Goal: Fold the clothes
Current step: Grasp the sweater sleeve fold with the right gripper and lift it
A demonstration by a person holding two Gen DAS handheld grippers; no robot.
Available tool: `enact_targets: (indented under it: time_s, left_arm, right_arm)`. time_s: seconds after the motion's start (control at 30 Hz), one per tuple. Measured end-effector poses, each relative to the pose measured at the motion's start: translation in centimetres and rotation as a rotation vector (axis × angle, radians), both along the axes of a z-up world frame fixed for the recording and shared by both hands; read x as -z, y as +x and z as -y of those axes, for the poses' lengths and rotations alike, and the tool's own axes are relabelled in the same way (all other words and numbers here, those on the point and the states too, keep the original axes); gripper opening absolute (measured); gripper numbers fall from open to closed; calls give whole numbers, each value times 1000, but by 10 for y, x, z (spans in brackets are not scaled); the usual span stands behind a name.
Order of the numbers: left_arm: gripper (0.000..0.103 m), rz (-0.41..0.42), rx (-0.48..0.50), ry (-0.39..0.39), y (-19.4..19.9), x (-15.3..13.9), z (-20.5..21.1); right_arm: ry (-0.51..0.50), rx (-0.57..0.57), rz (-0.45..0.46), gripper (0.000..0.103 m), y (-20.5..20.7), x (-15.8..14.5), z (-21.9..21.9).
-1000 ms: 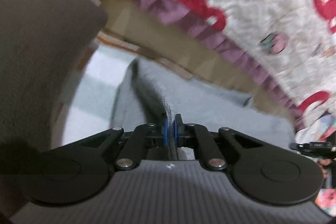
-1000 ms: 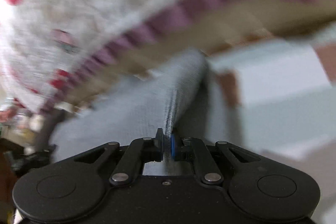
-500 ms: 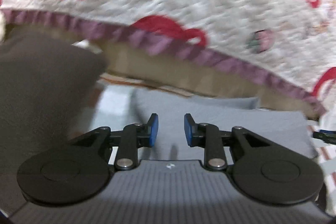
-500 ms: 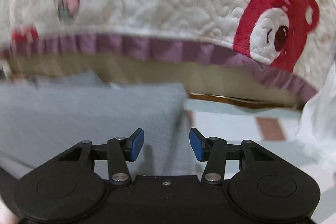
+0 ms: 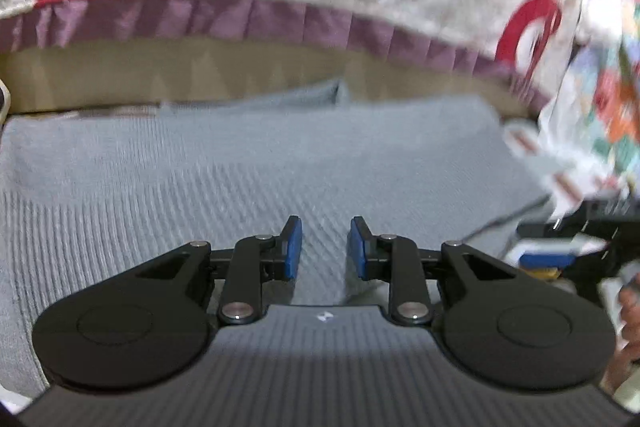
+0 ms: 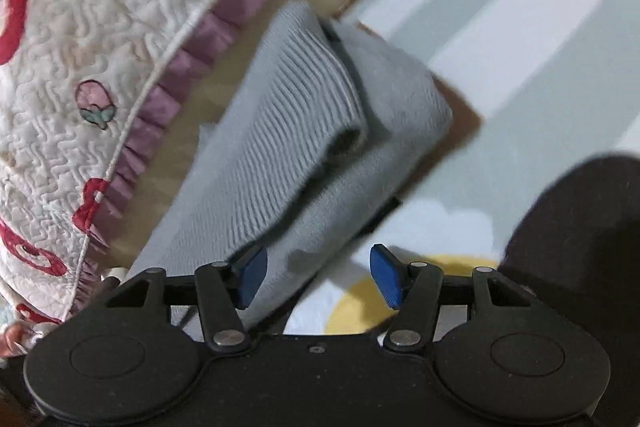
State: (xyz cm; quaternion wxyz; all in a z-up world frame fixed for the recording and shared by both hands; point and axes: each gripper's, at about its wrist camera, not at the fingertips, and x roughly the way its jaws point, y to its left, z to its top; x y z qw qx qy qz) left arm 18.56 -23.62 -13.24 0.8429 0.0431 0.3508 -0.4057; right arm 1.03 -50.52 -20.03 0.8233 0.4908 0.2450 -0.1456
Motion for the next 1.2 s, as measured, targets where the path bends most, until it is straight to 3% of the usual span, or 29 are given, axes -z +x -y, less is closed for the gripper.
enact_targets:
  time_s: [0.07, 0.17, 0.57, 0.73, 0.8, 0.83, 0.9, 1.0, 1.13, 1.2]
  left_arm:
    - [25, -59, -24, 4, 6, 7, -5]
    - [25, -151, -59, -59, 15, 10, -16]
    - [25, -182, -63, -52, 19, 13, -15]
    - [25, -265, -72, -103, 28, 19, -25]
    - [25, -294, -79, -129, 32, 22, -28]
    - [25, -295, -79, -132, 33, 24, -28]
    - [20, -240, -77, -97, 29, 24, -26]
    - [20, -203, -67, -71, 24, 23, -24]
    - [20, -240, -73, -80, 28, 23, -26]
    - [20, -300, -54, -118, 36, 22, -32]
  right_arm:
    - [2, 24, 17, 64, 2, 4, -1]
    - [4, 59, 42, 65, 5, 9, -2]
    - [30, 155, 94, 66, 25, 19, -5]
    - [-48, 147, 76, 69, 54, 14, -10]
    - [-45, 125, 84, 58, 67, 15, -6]
    - [-33, 122, 82, 38, 70, 14, -2]
    - [-55, 122, 79, 35, 70, 3, 0]
    - [-284, 21, 69, 34, 71, -34, -20]
    - [-483, -91, 54, 33, 85, -68, -38]
    - [-562, -142, 76, 33, 94, -89, -52]
